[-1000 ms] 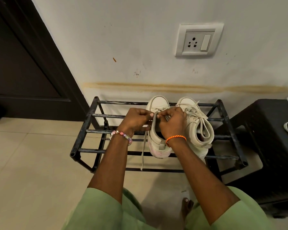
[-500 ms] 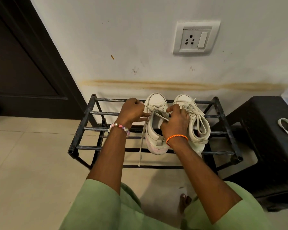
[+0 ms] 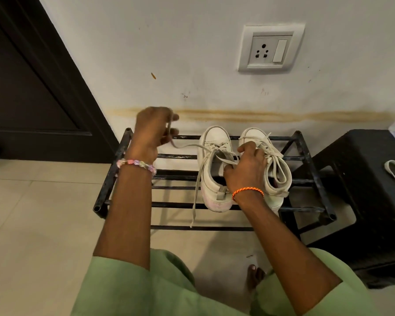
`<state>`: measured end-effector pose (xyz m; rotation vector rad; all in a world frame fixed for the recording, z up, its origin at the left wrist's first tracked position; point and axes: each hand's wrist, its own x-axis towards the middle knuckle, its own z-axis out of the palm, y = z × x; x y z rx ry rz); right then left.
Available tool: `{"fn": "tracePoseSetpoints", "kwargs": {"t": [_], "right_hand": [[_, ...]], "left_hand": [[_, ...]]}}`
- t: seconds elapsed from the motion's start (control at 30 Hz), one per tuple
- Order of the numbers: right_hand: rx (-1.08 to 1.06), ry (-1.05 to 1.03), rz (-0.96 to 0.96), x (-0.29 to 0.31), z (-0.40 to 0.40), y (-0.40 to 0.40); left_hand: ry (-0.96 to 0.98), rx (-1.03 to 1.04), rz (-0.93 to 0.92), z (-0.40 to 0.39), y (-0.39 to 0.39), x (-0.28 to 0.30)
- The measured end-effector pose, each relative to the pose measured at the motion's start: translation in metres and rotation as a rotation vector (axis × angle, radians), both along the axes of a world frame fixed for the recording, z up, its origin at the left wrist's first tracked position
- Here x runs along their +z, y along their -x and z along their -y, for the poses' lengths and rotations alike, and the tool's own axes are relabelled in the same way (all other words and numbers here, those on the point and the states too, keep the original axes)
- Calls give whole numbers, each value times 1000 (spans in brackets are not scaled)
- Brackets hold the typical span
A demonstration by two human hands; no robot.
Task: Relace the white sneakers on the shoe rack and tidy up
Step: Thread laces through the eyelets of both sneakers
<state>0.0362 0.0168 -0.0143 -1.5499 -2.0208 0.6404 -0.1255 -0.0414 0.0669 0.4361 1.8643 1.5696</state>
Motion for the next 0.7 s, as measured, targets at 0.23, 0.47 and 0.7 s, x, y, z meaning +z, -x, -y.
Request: {"fn": "tracePoseSetpoints", "kwargs": {"t": [0.23,0.47,0.7], "right_hand": [[35,9,115,5,8,-13],[28,116,82,5,6,-14],[34,96,-27,4,3,-11]], "left_hand": [[428,-535,-450,-18,-31,-57],[367,-414,-563,-23,-29,-59],[-21,-167,-287,-22,-29,-31]]}}
